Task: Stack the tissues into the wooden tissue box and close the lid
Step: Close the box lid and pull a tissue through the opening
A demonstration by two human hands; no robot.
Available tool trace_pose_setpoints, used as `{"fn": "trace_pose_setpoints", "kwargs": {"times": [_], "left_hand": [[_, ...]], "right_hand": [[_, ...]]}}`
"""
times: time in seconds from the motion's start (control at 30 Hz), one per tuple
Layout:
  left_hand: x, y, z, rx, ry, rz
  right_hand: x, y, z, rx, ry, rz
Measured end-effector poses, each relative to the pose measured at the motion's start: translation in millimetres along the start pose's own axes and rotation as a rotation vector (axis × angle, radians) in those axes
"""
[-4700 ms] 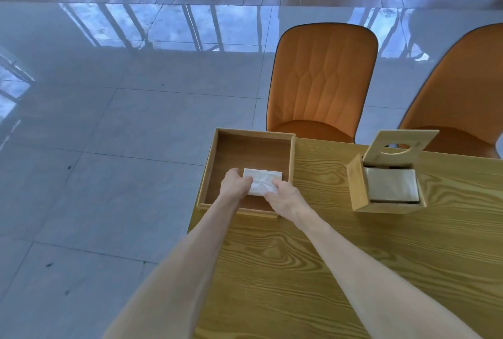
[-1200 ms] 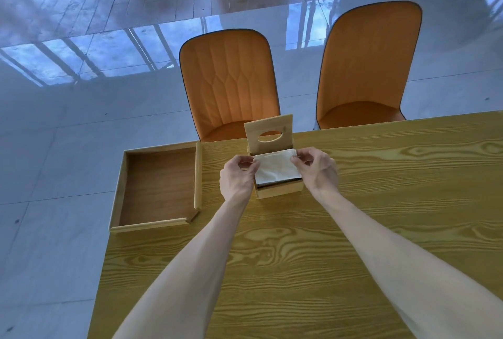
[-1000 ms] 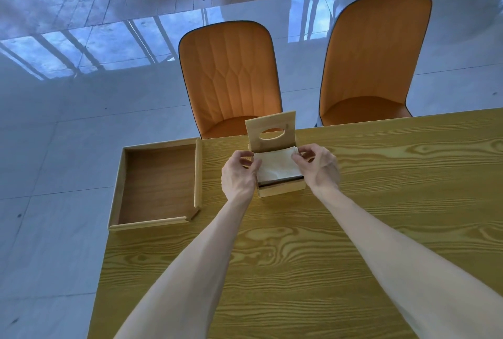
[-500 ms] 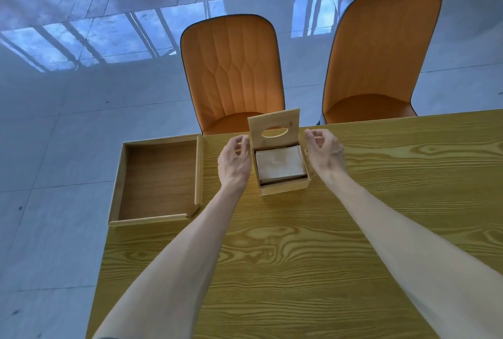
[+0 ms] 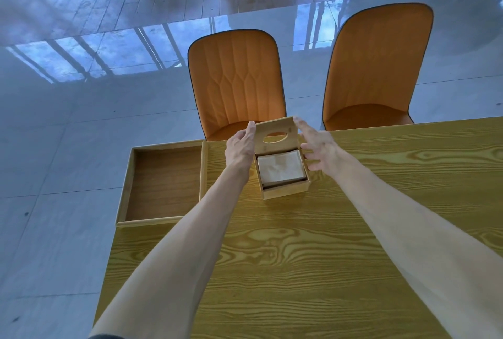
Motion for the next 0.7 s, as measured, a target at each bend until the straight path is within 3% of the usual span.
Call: {"fn": "trace_pose_setpoints", "kwargs": {"times": [0.3, 0.7], "left_hand": [[14, -5, 4, -0.012, -0.159, 0.079], [31, -75, 15, -0.008, -0.319, 0.099]], "right_hand": [[7, 6, -3, -0.023, 0.010, -0.017], [35, 45, 13, 0.059, 0.008, 0.159]]}}
Point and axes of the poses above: each hand's wrist, its own x-axis away from the middle knuckle, its own z-axis out of the back of the hand, y = z × x, the point moved 6 cm from there along -x, towards the middle knuckle, and after that the axes turned 11 degrees about z, right-handed, at the moved point
